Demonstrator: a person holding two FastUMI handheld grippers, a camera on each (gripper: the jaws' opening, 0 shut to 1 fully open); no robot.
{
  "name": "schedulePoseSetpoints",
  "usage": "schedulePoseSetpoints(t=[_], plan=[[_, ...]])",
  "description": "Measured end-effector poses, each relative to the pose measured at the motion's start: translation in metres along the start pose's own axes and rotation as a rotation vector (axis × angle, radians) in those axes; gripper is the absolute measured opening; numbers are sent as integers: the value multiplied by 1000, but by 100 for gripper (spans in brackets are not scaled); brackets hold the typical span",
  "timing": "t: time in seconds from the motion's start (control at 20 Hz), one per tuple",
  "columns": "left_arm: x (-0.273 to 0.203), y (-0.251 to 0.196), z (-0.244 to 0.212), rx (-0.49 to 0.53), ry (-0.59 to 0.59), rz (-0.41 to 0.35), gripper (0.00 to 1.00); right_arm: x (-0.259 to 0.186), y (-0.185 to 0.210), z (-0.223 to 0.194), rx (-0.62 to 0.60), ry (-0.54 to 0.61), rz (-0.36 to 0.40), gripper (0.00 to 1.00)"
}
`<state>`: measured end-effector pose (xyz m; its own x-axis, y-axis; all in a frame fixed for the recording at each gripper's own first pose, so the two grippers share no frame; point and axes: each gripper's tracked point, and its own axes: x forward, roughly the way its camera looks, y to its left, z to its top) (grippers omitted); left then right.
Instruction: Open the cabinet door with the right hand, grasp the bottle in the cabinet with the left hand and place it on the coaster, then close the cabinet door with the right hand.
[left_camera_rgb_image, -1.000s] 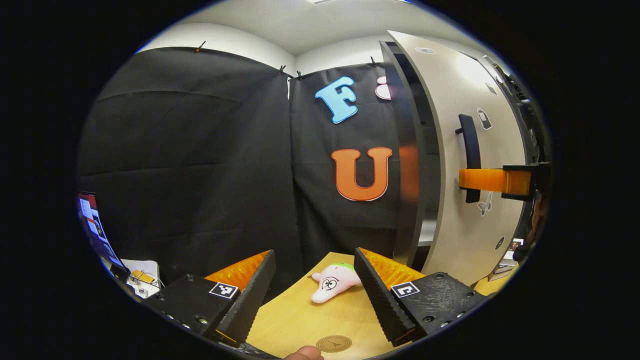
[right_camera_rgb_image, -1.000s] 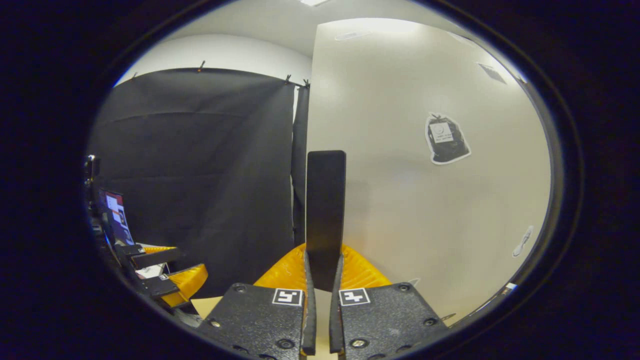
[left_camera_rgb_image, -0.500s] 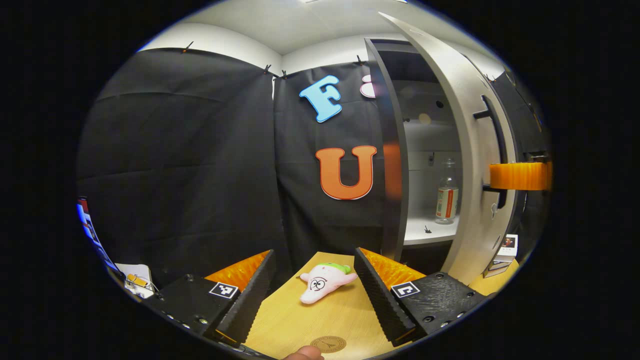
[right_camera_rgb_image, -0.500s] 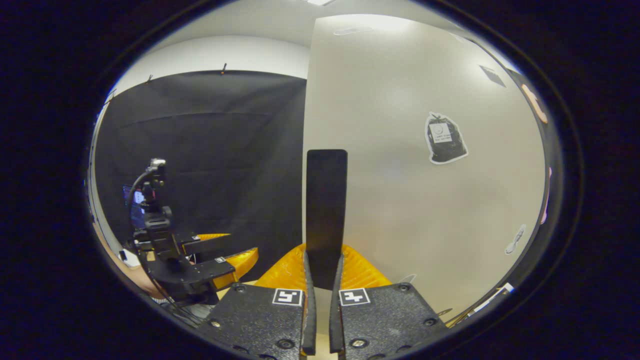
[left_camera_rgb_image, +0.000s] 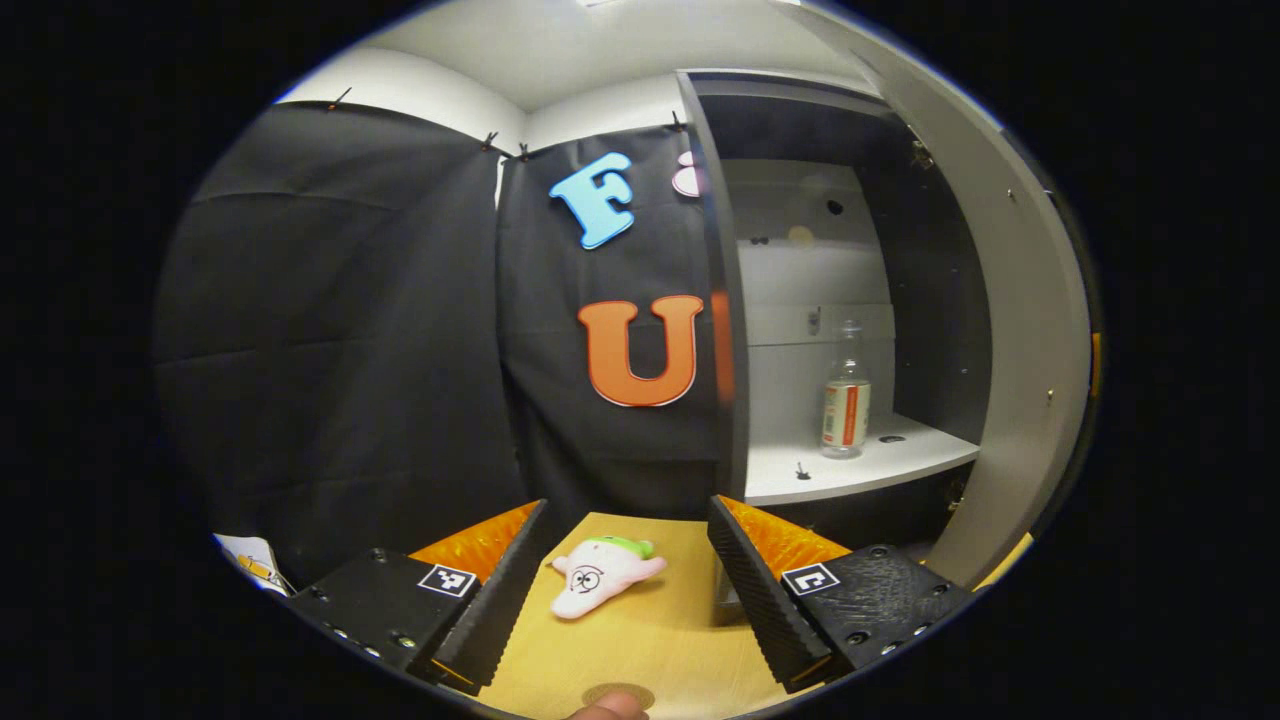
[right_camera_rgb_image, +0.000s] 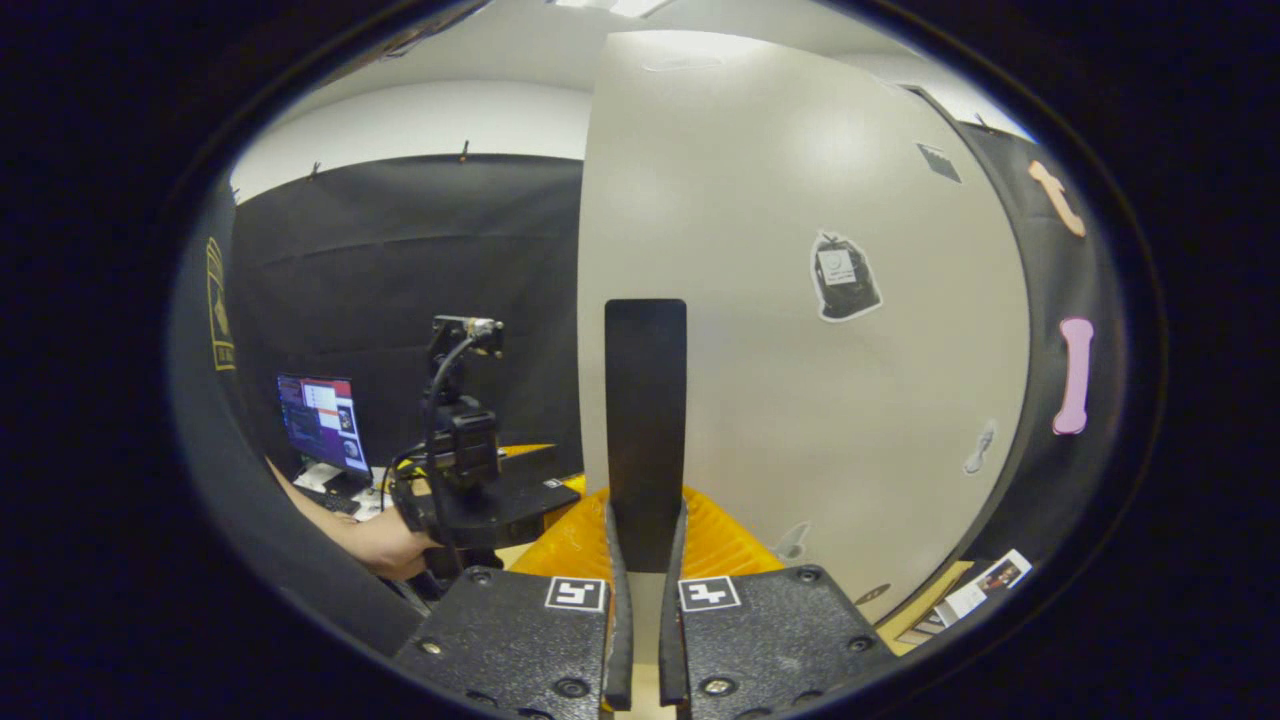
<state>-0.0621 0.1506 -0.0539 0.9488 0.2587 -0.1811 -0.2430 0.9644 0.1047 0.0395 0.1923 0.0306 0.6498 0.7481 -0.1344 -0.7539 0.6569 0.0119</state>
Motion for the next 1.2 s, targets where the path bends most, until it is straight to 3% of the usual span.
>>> schedulePoseSetpoints(t=[0.65,0.85,0.9,0.95,1.2], plan=[[38,-147,24,23,-60,-277,95,-35,-12,-5,105,-31,-230,13],[59,-185,28,23,-77,-320,95,-40,-17,-4,167,-69,-308,13],[63,-193,30,26,-84,-325,100,-43,-19,-5,174,-74,-341,13],[69,-200,33,27,-95,-332,95,-46,-21,-6,185,-81,-370,13],[98,-223,34,39,-100,-337,96,-62,-24,-4,250,-138,-513,12]])
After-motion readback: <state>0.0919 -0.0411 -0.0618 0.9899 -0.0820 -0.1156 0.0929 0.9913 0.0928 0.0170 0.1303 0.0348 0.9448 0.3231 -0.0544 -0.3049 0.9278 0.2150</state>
